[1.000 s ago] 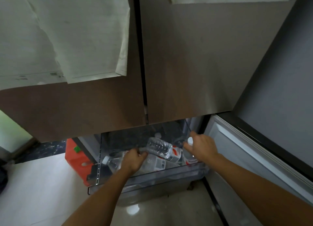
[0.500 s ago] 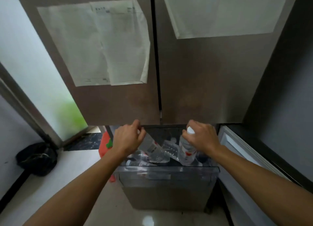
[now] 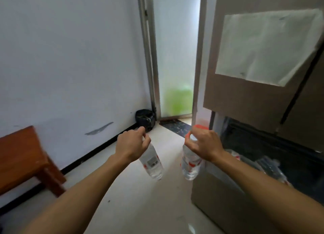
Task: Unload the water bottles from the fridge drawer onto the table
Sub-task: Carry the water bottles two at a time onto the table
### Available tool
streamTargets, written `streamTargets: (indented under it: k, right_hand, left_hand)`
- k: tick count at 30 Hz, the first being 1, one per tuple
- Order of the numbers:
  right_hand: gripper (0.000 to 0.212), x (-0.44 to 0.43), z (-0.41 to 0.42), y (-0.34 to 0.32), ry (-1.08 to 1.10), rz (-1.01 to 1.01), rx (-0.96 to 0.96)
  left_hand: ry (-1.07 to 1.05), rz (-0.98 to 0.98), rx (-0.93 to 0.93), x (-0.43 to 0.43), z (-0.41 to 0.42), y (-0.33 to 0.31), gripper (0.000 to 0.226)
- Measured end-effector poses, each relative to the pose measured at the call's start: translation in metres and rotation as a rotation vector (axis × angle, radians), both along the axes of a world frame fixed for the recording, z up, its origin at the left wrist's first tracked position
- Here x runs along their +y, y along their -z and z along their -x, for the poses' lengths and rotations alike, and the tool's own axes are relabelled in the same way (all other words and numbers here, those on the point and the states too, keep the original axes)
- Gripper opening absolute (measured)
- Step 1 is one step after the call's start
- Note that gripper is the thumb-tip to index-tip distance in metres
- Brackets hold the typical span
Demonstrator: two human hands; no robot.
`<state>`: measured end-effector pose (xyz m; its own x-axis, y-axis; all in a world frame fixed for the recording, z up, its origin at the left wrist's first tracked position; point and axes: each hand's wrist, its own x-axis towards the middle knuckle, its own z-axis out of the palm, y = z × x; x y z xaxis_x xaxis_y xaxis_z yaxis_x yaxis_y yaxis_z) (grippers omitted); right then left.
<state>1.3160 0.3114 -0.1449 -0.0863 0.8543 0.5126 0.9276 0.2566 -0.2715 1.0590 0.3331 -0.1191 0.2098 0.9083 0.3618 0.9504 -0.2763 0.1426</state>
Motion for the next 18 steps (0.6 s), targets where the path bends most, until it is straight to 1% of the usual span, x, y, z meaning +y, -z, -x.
streamTargets:
  k: [5, 9, 13, 16, 18]
  right_hand:
    - [0.049, 0.008, 0.15, 0.007, -0.279, 0.04, -0.06]
    - [0.033, 0.005, 0.28, 0.02, -0.413, 0.088, -0.085]
    - [0.032, -0.002, 0.409, 0.036, -0.495, 0.122, -0.131]
    - [0.029, -0.013, 0.494, 0.04, -0.575, 0.161, -0.154]
    - [0.031, -0.019, 0.547, 0.041, -0.631, 0.171, -0.17]
  left_hand:
    - [-0.224, 0.046, 0.085, -0.052, 0.154, 0.013, 0.027]
    - [-0.383, 0.109, 0.121, -0.099, 0.277, 0.02, 0.026]
    - [-0.492, 0.162, 0.133, -0.147, 0.394, 0.021, 0.022]
    - [-0.574, 0.189, 0.134, -0.182, 0.466, 0.018, 0.02]
    - [-0.637, 0.19, 0.131, -0.203, 0.51, 0.021, 0.021]
